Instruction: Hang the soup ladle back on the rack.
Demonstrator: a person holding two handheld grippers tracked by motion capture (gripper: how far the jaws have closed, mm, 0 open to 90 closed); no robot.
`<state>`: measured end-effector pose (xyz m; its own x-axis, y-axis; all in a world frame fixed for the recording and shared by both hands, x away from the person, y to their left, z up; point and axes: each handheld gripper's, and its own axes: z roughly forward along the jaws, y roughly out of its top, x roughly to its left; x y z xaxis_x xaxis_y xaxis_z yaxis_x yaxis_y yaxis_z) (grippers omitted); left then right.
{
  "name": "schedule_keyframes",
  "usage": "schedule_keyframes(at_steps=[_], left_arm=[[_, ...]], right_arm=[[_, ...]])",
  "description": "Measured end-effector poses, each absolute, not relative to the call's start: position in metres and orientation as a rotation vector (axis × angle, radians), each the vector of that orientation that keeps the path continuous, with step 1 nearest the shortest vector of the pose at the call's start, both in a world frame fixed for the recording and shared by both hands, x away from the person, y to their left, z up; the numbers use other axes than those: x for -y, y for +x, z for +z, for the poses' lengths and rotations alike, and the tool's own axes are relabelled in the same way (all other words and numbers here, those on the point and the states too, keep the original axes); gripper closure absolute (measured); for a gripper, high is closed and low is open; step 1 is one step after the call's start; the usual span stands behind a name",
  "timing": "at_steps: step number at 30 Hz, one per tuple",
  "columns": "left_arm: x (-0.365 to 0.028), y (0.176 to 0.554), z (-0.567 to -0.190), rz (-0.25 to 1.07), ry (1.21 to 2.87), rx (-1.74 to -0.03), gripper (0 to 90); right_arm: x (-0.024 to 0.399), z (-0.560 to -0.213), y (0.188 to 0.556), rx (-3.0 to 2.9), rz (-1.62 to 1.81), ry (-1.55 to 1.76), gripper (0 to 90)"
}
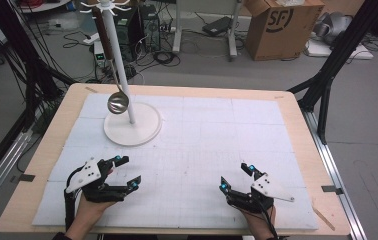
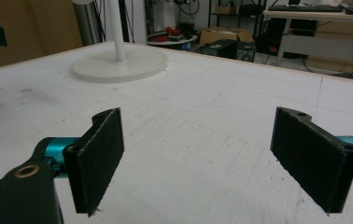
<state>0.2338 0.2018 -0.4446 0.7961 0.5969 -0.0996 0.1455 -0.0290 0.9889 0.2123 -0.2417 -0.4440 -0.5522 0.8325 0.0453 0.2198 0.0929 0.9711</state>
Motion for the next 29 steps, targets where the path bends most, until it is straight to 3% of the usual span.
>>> schedule_keyframes(at_steps=[29], left_arm=[[-0.2052,0.2362,-0.4551,0.423,1.558,-0.643,20.0]], right_arm=[[0.2409,-0.4451,0.2133,-1.851,1.49,1.029,16.2]])
